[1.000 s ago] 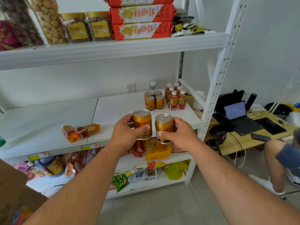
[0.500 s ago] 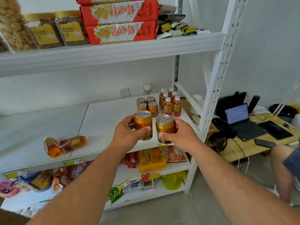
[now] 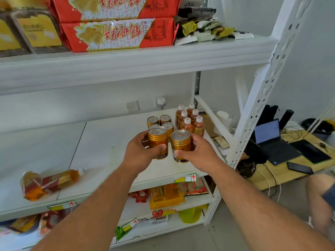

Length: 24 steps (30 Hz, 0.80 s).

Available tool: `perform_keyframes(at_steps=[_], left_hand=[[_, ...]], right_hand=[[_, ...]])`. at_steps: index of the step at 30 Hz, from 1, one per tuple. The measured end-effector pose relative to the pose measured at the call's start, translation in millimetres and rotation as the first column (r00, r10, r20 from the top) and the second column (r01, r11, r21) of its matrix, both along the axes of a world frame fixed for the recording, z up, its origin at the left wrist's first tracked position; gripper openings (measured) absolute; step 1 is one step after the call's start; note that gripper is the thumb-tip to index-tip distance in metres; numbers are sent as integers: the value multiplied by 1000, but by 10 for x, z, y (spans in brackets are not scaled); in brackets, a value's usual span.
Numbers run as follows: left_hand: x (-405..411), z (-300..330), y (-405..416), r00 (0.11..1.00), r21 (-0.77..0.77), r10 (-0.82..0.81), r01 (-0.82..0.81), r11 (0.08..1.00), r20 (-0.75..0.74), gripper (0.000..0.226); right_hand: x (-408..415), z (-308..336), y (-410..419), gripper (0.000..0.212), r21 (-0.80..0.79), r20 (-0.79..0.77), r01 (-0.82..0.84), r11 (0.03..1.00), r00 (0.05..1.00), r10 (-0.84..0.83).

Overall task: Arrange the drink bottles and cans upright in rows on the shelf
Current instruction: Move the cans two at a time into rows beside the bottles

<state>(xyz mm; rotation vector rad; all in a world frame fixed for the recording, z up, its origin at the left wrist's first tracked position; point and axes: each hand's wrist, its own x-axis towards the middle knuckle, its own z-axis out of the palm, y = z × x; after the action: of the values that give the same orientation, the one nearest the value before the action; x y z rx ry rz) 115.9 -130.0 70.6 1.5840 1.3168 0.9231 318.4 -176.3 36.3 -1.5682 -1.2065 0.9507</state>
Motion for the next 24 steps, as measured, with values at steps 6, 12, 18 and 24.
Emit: perform_keyframes(at_steps=[6, 12, 18, 24], left_hand=[[150, -120, 333, 997, -21, 70, -70, 997, 26, 69], [280, -365, 589, 985, -49, 163, -161, 986, 48, 67], [300, -716, 788, 979, -67, 201, -200, 977, 11, 67], [296, -982, 1046, 987, -82, 158, -154, 985, 35, 58]], right_hand=[[180, -114, 480, 74, -22, 16, -79, 997, 997, 79], [311, -294, 853, 70, -54, 28, -143, 988, 989, 144], [301, -542, 1094, 76, -75, 46, -138, 988, 989, 141], [204, -778, 1320, 74, -72, 67, -79, 994, 994, 84]])
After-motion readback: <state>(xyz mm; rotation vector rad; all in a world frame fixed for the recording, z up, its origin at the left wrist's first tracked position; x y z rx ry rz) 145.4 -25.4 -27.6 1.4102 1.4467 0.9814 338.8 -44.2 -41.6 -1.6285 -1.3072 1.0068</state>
